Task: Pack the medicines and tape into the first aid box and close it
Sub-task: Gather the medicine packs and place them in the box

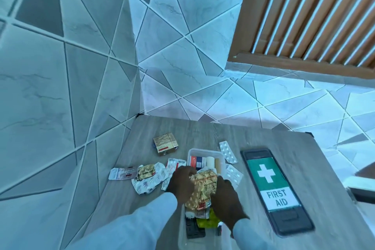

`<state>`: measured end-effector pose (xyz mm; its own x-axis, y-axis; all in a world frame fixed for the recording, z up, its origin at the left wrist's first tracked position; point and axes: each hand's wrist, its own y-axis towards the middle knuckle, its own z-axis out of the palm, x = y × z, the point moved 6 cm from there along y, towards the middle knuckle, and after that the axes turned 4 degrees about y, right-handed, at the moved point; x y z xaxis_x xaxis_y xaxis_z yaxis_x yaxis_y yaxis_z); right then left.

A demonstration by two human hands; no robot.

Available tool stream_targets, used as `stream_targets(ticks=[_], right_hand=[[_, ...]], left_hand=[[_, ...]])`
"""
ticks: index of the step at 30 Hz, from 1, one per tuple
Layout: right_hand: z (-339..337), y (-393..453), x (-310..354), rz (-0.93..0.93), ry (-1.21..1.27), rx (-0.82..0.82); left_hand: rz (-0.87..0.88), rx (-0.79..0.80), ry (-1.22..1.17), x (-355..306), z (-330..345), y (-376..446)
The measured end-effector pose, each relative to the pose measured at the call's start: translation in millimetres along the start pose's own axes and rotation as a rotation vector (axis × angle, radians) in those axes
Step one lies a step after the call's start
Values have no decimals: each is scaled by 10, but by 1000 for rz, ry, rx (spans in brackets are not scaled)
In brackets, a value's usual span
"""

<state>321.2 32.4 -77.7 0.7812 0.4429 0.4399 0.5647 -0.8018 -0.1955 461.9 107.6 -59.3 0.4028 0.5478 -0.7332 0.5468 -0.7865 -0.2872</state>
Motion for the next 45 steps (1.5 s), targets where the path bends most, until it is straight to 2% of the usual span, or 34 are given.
stream_targets(ticks=[3,6,9,14,18,21,23,27,30,34,39,45], right_hand=[[49,-155,112,-164,-310,-85],[155,-241,143,-250,-423,-105],[225,-248,129,-262,-473,-76],[190,-222,180,-227,-441,-47],[40,-132,270,-205,-322,-88],[-145,15,197,-153,-214,-195],[-279,108,50,-75,-131,-252],[-461,163,-292,160,154,-303],[-429,202,-413,225,189,-237],[-426,301,-405,201,193,-242],[-457,566,-203,71,234,-264],[-462,806,81,-78,261,-220]], left_hand=[[172,6,310,-74,-22,-77],[340,120,749,-3,123,-144],[370,214,930,152,231,-148],[383,211,866,88,189,-120],[389,95,670,37,-20,-6],[307,-10,604,193,-324,148],[178,-33,630,439,-564,283],[-161,142,725,1057,-882,477],[-250,258,734,1276,-866,494],[-268,292,781,1281,-736,480],[-354,297,737,1355,-673,422],[-311,281,786,1368,-604,441]])
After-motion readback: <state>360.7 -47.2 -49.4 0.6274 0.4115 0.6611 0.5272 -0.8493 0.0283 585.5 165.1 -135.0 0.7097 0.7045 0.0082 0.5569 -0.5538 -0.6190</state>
